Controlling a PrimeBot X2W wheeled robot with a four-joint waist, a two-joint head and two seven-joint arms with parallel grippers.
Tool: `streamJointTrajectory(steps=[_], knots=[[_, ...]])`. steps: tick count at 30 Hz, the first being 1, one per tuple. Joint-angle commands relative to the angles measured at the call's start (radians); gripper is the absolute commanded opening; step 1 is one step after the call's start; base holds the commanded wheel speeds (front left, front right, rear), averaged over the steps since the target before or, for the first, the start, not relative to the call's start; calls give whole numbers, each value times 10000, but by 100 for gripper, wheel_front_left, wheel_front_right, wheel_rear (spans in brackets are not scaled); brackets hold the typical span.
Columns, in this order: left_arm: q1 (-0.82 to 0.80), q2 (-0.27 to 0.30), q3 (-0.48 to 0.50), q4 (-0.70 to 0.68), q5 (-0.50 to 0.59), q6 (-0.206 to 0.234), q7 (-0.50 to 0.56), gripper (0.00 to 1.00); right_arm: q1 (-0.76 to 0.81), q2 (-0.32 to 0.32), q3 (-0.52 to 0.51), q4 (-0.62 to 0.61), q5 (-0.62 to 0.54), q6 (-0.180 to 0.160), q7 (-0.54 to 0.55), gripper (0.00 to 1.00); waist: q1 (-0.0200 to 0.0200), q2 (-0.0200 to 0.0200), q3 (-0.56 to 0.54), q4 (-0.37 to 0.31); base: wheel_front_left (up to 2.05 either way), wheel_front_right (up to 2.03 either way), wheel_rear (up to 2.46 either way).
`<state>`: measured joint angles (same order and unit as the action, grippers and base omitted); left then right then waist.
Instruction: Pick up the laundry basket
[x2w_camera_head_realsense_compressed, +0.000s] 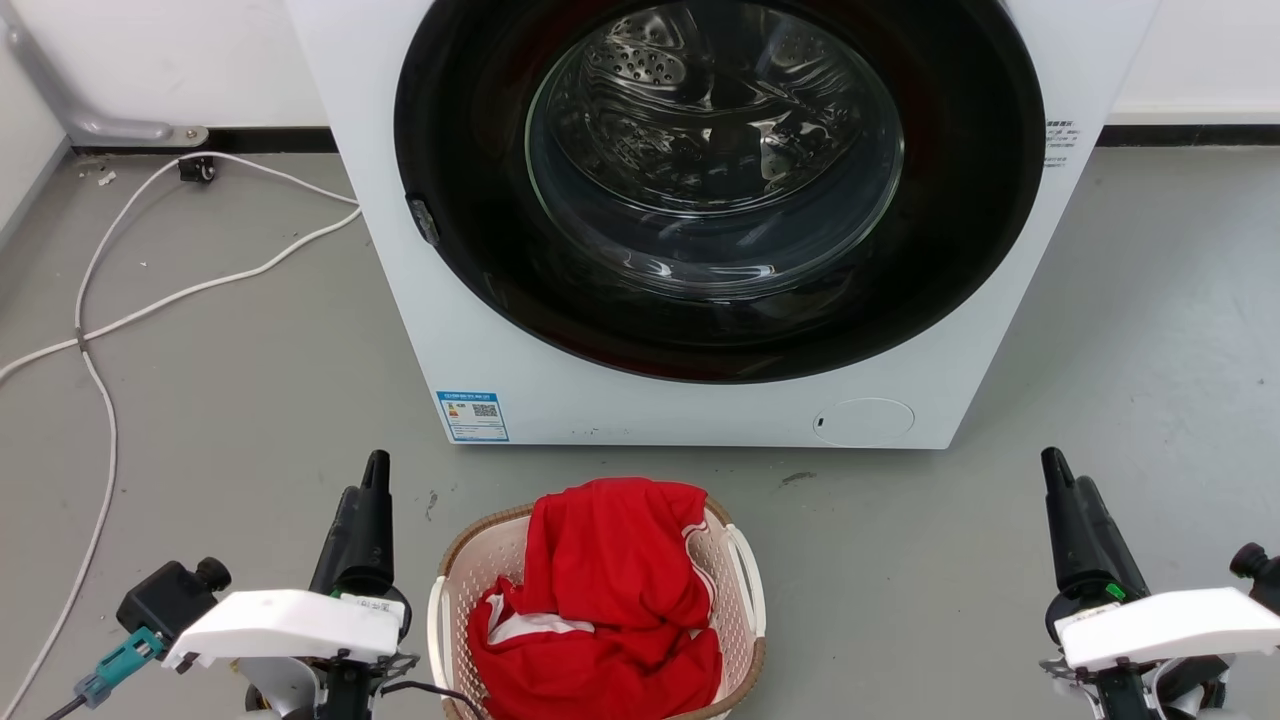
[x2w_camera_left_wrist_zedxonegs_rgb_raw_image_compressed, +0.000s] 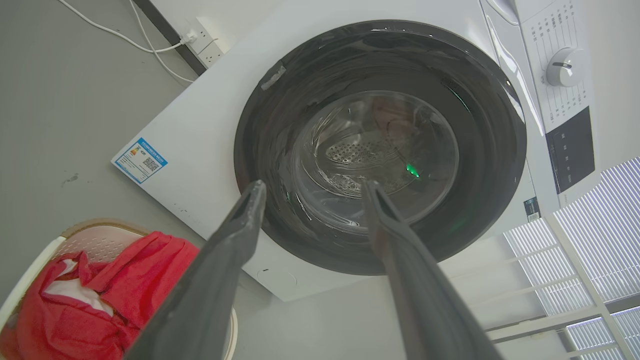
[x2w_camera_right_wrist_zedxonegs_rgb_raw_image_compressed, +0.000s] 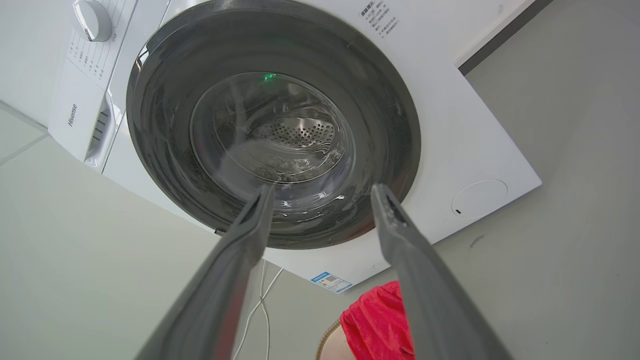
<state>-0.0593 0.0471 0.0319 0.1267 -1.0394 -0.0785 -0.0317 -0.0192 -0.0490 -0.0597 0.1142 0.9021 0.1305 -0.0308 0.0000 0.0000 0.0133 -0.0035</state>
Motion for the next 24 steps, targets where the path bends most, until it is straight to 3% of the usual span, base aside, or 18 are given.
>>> streamJointTrajectory(steps=[1,24], knots=[[-22,22,-67,-250,391,27,-128,100,-43,-27,44,-273,-458,2,-124,100,0,0,3,-3,0,0,0],[191,29,-372,-804,3369,134,-878,100,355,-26,305,-762,-3970,3,-877,100,0,0,19,-46,0,0,0]])
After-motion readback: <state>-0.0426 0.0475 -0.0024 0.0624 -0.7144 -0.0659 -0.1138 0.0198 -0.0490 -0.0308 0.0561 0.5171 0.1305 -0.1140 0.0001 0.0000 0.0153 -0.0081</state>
